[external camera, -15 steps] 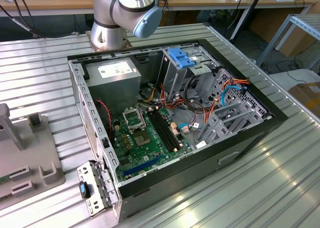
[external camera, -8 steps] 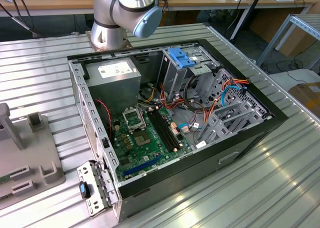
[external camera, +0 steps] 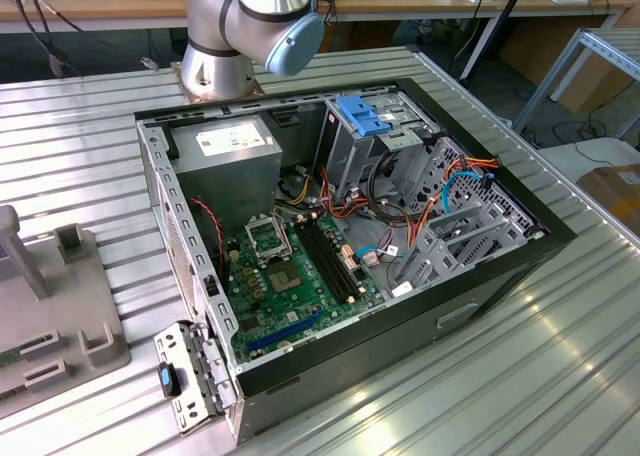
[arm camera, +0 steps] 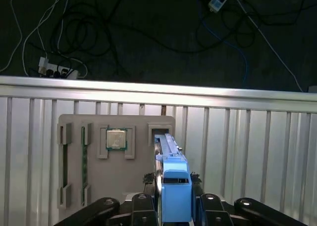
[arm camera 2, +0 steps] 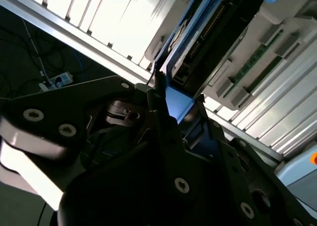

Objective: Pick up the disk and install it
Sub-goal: 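Pick up the disk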

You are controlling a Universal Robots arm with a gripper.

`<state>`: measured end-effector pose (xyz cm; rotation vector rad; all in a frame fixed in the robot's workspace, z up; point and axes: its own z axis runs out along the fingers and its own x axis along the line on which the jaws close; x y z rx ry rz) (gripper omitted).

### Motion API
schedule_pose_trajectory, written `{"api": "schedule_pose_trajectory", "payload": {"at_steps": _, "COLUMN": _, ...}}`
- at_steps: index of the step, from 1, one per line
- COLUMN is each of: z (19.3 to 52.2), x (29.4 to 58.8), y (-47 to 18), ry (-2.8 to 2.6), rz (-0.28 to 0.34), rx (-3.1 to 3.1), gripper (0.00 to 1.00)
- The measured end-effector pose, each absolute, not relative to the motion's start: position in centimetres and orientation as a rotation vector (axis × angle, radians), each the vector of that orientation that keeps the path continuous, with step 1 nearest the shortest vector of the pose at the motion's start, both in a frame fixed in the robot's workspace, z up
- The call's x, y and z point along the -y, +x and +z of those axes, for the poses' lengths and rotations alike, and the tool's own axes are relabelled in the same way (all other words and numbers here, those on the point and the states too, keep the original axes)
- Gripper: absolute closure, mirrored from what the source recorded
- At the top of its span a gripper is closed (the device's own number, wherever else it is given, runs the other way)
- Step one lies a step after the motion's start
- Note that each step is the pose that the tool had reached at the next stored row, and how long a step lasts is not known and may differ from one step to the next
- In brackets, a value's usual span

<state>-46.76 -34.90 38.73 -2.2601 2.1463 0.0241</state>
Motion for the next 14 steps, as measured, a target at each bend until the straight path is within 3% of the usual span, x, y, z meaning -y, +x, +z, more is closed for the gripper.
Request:
{"api": "schedule_pose_trajectory", "payload": {"at_steps": 7, "z": 42.7, "x": 34.9, "y": -46.8, "ry": -2.26, "rz": 0.024, "rx": -2.146, "gripper": 0.64}}
{"api": "schedule_pose_trajectory", "payload": {"at_steps": 14, "z": 42.7, "x": 34.9, "y": -46.8, "ry": -2.26, "rz": 0.024, "rx": -2.146, "gripper": 0.64}}
